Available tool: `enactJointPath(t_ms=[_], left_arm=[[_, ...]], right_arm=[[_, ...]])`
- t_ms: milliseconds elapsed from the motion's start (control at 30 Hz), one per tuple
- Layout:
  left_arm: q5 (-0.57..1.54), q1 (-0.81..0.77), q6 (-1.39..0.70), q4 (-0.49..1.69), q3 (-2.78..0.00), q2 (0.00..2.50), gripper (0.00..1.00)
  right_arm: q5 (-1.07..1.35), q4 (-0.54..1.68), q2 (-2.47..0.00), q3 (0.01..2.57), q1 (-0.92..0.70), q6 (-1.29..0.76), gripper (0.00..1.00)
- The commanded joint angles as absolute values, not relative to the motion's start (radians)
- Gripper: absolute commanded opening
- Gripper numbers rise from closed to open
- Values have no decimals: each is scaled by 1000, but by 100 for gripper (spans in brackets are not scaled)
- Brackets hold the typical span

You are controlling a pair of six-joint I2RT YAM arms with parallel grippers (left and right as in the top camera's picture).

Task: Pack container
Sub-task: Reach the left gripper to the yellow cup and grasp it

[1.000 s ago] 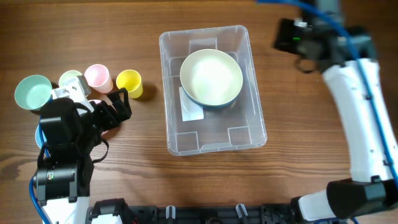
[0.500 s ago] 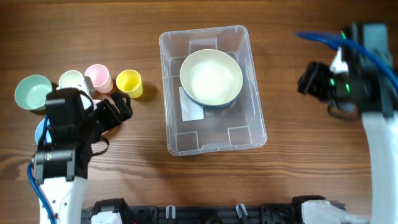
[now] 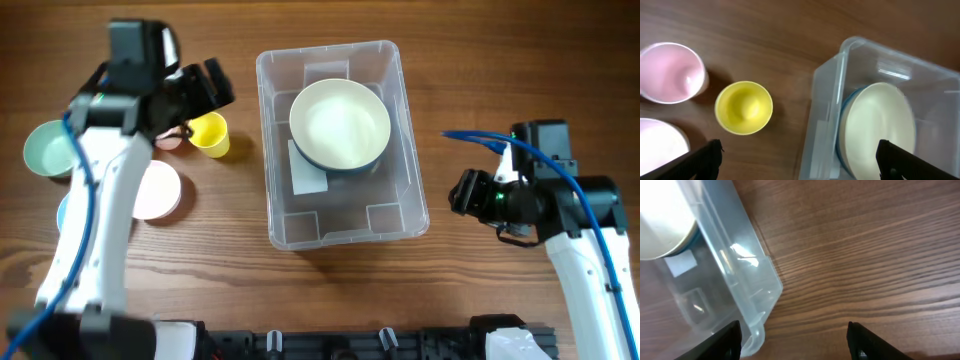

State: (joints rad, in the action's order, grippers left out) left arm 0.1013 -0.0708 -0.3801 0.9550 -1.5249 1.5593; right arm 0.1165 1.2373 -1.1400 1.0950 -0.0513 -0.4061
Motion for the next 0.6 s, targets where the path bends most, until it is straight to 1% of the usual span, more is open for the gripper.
enactJointPath(t_ms=[0,400,567], left_arm=[[74,-88,-371,971,-1548,1669,100],[39,-87,-376,966,-1548,1860,100],[39,-87,-376,896,-1548,1954,100]], right_arm=[[136,1220,-1164,1084,-53,-392,68],[136,1208,-1177,1084,-53,-367,68],[136,1210,-1177,1084,-53,-368,68]])
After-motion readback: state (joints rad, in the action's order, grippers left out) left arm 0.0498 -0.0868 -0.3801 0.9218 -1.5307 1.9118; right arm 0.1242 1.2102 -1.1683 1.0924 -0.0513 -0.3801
